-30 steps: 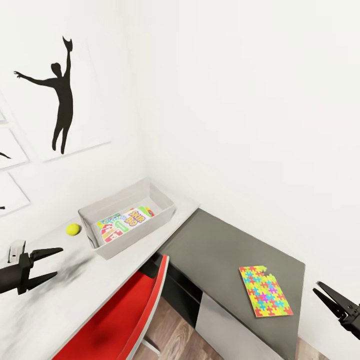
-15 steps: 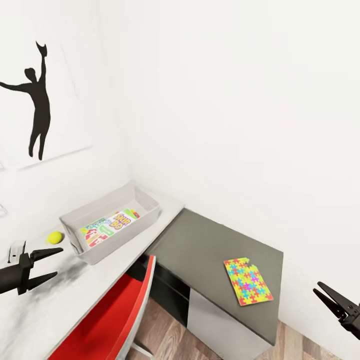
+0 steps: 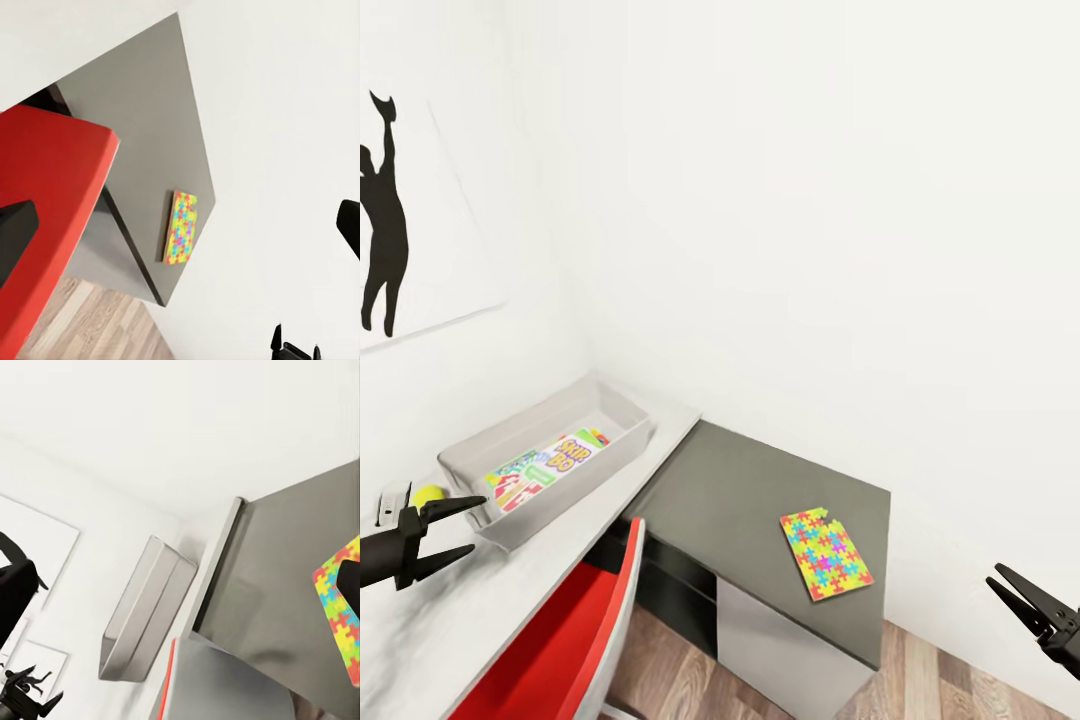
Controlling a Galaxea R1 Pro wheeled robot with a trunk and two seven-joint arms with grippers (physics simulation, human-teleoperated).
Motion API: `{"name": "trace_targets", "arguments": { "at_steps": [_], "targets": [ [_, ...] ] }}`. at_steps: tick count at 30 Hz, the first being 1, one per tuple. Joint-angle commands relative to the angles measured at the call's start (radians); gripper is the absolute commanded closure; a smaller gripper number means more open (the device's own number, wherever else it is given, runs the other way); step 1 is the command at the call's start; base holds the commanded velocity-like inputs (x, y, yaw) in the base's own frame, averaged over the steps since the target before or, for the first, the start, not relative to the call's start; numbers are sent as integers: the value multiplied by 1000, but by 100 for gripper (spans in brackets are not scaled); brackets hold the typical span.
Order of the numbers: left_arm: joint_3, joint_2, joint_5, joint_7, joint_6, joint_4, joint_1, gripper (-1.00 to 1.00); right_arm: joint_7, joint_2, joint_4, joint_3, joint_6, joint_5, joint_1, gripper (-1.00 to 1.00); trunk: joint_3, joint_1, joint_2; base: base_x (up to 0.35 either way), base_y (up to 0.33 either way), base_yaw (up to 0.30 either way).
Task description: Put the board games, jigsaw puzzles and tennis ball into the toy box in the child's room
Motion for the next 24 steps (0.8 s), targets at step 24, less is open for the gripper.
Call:
{"name": "trace_targets", "arguments": {
  "at_steps": [24],
  "targets": [
    [0,-1,10,10,3,0,-1,-100,-1,1,2,1,3,-4,0,-100,23,1,-2,0,0,-177]
  ]
}}
